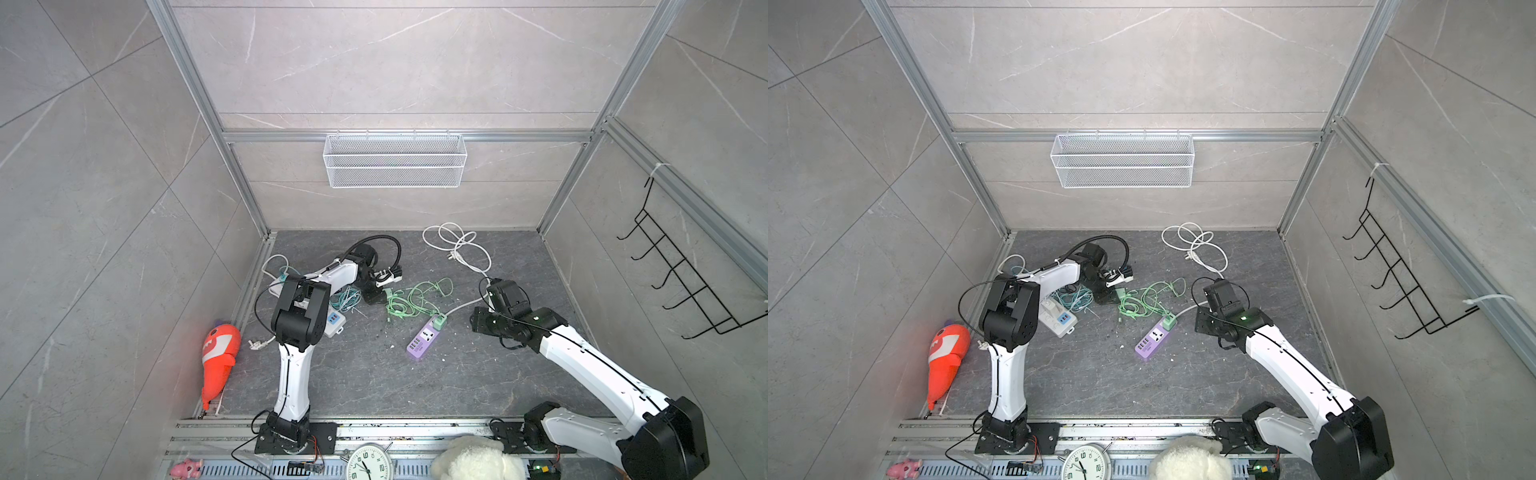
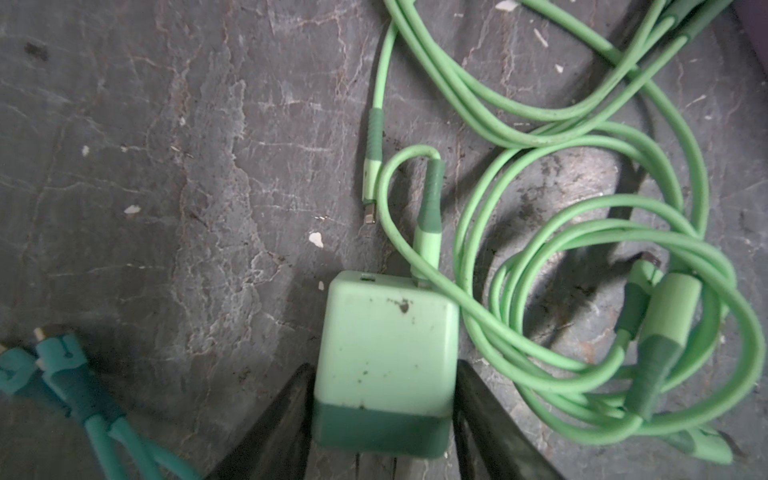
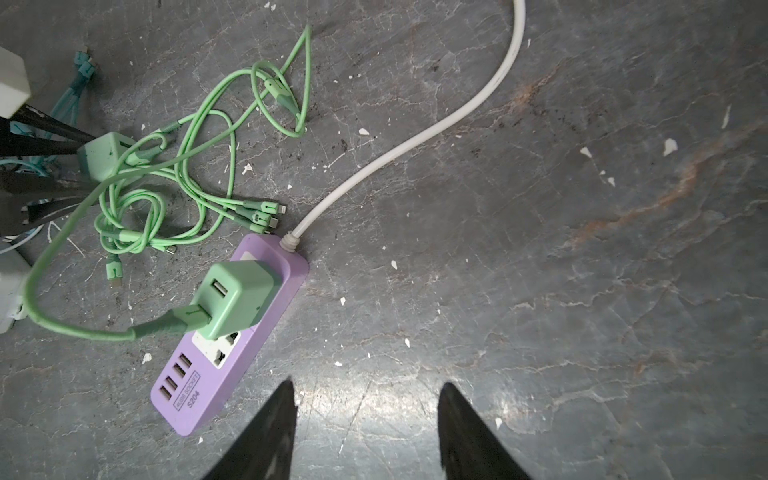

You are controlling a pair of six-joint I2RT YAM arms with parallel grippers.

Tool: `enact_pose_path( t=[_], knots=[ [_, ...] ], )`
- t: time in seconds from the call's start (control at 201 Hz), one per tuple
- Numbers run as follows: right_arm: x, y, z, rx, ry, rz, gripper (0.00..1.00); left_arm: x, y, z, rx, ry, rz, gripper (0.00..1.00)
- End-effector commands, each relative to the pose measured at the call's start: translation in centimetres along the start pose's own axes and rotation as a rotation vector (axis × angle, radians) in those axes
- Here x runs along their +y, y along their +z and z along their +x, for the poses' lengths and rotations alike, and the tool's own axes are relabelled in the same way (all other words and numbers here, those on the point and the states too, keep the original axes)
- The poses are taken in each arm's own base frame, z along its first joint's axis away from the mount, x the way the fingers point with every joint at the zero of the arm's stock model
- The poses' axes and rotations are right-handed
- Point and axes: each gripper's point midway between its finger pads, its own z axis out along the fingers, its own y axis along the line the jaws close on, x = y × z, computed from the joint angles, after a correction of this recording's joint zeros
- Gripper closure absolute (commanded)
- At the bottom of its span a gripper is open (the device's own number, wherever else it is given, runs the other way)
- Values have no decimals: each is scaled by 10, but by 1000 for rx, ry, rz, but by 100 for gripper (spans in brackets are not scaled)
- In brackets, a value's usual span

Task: Insert the plug
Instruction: 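Close the left gripper on the light-green cube charger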

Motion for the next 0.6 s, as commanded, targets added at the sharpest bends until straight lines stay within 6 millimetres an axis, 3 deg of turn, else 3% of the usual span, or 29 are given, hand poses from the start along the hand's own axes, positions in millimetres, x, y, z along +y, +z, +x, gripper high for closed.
enact_pose_path(
  t=[0.0, 0.159, 0.254, 0.538, 0.592],
  knots=[
    [-8, -7, 5, -3, 1, 32, 43, -6, -3, -8, -12, -10, 63, 54],
    [-14, -22, 3, -34, 3, 46, 43, 7, -7, -19, -16, -112, 83, 66],
    [-18, -36, 1, -64, 7, 52, 43, 18, -20, -45, -116, -154, 68, 68],
    [-34, -75, 4, -135, 25, 72, 43, 90, -95, -132, -526, -211, -273, 71],
    [-36, -81, 6, -144, 33, 73, 43, 95, -111, -147, -614, -167, -365, 72]
  ],
)
